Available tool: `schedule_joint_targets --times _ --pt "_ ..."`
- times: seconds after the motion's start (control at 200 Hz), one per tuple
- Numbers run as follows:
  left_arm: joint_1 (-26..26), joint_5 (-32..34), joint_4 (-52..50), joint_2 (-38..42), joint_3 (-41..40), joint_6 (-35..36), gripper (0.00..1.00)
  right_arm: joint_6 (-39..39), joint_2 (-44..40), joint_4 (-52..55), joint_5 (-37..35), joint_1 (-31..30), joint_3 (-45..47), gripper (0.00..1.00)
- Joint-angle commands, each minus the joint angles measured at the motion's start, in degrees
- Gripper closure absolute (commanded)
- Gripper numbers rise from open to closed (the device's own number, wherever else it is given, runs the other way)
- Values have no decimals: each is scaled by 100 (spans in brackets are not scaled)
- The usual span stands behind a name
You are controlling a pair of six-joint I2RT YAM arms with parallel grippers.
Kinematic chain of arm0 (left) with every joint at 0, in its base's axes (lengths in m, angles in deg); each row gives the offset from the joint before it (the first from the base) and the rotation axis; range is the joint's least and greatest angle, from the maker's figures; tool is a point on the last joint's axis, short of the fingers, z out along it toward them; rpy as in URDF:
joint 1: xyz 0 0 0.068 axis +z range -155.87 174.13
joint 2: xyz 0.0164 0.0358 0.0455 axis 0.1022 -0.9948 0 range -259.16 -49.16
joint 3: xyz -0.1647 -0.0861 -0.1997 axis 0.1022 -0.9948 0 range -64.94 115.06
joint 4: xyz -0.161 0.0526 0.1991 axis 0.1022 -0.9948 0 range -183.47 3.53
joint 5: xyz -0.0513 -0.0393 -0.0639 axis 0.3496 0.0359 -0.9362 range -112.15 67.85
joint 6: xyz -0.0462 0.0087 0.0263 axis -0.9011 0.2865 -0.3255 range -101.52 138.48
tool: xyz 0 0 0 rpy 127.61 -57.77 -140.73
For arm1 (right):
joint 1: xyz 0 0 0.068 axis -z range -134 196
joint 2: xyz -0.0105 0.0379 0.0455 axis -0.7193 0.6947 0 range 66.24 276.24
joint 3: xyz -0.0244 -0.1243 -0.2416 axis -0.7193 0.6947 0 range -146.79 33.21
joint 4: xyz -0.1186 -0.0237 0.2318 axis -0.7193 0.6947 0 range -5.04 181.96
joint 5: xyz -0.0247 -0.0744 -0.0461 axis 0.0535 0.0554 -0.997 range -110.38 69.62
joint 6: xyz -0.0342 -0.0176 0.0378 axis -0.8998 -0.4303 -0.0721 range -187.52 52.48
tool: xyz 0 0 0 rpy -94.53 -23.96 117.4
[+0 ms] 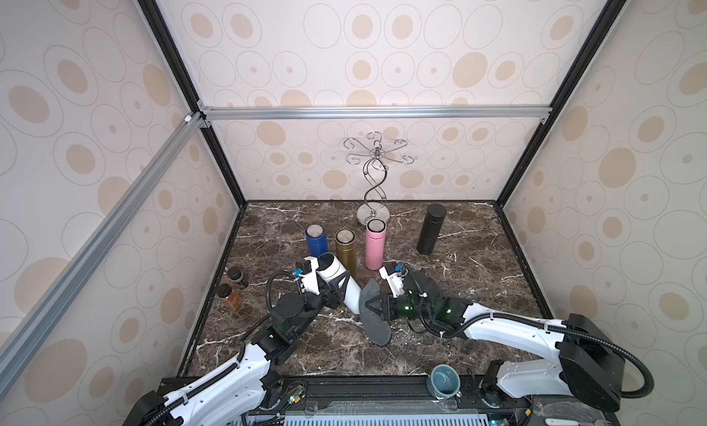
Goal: Wipe the surface of the thermos
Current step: Wipe the dirt from the surface of the thermos.
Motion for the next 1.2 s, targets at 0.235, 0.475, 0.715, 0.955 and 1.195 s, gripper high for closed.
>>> schedule_joint_targets --times 0.235,0.475,0.715,0.955,1.195 --pt "-21 71 575 -77 477 -352 100 -1310 263 539 -664 -1071 -1358 100" --pt "-31 7 450 26 539 -387 100 -1433 971 1184 -1770 -1301 -2020 100" --pt "-31 32 328 164 557 -350 100 -994 962 1281 -2855 -1302 -1627 100" --pt "-32 16 314 177 576 -352 100 -539 699 1801 -3521 -1301 -1303 100" --pt "-31 119 235 219 551 -256 100 -749 -66 1079 -2749 -1308 -849 100"
